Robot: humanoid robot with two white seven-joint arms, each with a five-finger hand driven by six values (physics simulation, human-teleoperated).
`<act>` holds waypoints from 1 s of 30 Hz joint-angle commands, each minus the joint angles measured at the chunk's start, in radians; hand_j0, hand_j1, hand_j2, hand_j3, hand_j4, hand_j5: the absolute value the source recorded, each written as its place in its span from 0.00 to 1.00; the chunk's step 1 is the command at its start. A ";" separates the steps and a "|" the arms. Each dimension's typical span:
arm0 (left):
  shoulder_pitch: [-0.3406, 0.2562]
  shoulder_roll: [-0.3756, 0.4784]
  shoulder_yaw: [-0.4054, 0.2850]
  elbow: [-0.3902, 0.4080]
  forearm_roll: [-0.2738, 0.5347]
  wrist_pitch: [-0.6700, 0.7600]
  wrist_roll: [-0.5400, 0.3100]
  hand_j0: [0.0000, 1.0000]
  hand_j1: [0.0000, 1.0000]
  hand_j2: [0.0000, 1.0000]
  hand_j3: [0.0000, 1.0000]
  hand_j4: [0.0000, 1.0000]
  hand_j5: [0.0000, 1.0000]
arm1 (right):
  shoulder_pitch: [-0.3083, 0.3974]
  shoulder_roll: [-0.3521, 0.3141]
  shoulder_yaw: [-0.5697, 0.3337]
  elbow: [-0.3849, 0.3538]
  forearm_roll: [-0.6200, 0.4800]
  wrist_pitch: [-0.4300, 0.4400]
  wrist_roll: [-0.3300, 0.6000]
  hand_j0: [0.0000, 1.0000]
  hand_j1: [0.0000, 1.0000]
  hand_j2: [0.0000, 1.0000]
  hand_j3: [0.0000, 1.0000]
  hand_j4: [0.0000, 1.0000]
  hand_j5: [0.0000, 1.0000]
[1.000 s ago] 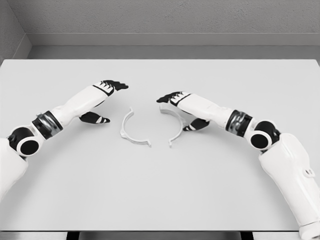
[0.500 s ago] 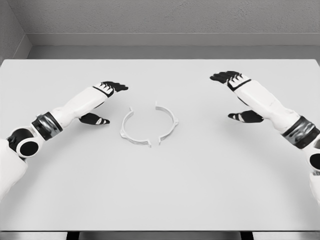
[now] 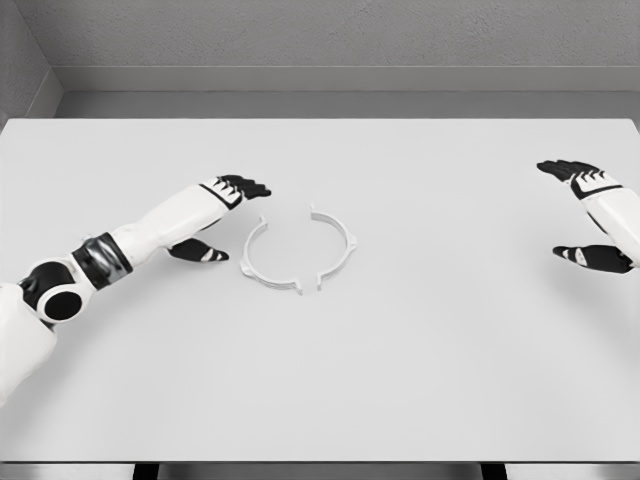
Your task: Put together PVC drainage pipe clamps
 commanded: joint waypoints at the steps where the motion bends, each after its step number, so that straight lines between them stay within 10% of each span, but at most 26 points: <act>1: 0.000 -0.001 -0.013 -0.002 0.006 0.000 0.001 1.00 1.00 1.00 1.00 1.00 1.00 | 0.000 -0.004 -0.003 0.000 -0.008 0.002 -0.001 1.00 1.00 1.00 1.00 1.00 1.00; 30: 0.015 0.002 -0.016 -0.037 0.007 0.000 0.001 1.00 1.00 1.00 1.00 1.00 1.00 | -0.002 -0.005 0.000 -0.006 -0.009 0.002 -0.001 1.00 1.00 1.00 1.00 1.00 1.00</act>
